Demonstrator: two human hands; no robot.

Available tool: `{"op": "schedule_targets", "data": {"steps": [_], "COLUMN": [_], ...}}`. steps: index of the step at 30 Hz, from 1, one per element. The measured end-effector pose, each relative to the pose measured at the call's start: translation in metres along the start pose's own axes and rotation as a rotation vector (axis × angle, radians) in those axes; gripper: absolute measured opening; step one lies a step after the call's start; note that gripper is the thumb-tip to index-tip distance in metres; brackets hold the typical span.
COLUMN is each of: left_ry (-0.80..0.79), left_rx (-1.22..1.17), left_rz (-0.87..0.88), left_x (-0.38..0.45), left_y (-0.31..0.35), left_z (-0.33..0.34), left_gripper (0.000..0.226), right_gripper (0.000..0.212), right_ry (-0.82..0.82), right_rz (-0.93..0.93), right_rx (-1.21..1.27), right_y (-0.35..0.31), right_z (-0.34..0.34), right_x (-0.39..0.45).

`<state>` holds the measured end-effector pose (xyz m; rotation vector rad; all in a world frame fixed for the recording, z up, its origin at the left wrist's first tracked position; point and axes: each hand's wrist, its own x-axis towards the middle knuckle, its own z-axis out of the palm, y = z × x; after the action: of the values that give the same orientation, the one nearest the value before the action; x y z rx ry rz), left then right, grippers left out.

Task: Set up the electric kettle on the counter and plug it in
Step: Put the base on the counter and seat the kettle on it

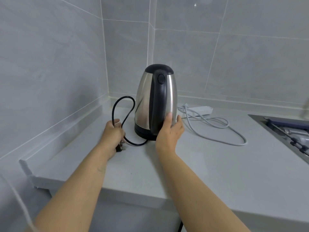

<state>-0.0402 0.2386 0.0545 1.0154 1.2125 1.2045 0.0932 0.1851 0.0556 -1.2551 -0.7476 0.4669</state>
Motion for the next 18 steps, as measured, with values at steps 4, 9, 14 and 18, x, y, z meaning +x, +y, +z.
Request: {"op": "schedule_targets", "data": {"steps": [4,9,14,18], "left_ry": [-0.153,-0.235,-0.157,0.008], "left_rx": [-0.266,-0.222,-0.175,-0.125], "left_rz": [-0.051,0.052,0.142,0.153], "left_x": [0.006,0.011,0.021,0.027], "left_y": [0.006,0.010,0.010,0.012], "left_z": [-0.012,-0.011,-0.017,-0.013], "left_gripper": [0.061,0.055,0.061,0.045], "right_gripper": [0.063,0.064,0.070,0.068], "right_ry": [-0.028,-0.038,-0.100,-0.145], "right_rz": [0.024,0.022,0.033,0.029], "right_rx": [-0.006,-0.005,-0.024,-0.049], "right_y": [0.002,0.006,0.009,0.008], "right_z": [0.001,0.004,0.007,0.007], "right_x": [0.002,0.002,-0.001,-0.002]}}
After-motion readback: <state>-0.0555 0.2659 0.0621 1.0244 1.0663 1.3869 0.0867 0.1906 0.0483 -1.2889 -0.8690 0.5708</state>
